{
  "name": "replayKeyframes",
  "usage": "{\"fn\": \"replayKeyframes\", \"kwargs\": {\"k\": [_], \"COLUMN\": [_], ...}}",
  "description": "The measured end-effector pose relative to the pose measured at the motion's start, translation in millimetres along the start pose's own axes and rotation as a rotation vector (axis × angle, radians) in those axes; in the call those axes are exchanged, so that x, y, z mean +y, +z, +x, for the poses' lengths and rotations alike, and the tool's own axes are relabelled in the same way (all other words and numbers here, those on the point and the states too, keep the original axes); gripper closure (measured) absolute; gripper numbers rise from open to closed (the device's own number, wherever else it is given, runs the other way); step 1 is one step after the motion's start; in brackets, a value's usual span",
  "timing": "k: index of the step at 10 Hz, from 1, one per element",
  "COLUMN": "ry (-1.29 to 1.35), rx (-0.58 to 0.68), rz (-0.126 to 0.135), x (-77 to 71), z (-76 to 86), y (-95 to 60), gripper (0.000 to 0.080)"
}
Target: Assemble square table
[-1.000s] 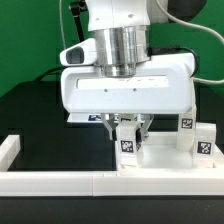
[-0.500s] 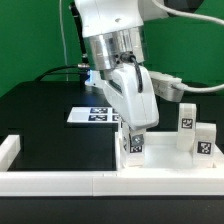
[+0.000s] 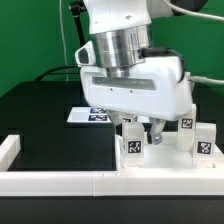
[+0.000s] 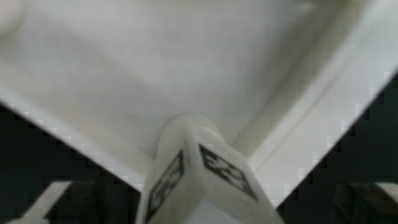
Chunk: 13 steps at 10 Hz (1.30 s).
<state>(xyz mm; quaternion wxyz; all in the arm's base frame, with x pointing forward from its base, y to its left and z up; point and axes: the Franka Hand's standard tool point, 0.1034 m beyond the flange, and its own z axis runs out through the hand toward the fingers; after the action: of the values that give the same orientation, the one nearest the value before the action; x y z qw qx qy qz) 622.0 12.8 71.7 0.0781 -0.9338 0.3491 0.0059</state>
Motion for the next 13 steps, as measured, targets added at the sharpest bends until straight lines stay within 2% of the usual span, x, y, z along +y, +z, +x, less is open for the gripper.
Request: {"fn": "replayKeyframes", "kwargs": {"k": [2, 4, 6, 7, 8, 9, 10, 11, 13], "ry": [-0.127, -0.518, -0.808, -0.757, -0.754, -0.729, -0.645, -0.589, -0.472], "rx": [0.001, 0.037, 0.073, 0.072, 0.072, 0.072, 0.073, 0.074, 0.075], "rz": [-0.003, -0.027, -0.039, -0.036, -0.036, -0.035, -0.031, -0.029, -0.025], "x": [1.6, 2.5, 3.2, 3.0, 3.4, 3.4, 2.9, 3.3, 4.0], "z": [0.8, 7.7, 14.6, 14.1, 14.2, 14.1, 13.7, 14.1, 14.6], "y": [1.0, -0.9, -2.2, -1.7, -1.5, -1.2, -1.0, -1.0, -1.0], "gripper": [0.0152, 0.0151, 0.0151, 0.0151, 0.0253, 0.0388, 0.0388, 0.0511, 0.0511]}}
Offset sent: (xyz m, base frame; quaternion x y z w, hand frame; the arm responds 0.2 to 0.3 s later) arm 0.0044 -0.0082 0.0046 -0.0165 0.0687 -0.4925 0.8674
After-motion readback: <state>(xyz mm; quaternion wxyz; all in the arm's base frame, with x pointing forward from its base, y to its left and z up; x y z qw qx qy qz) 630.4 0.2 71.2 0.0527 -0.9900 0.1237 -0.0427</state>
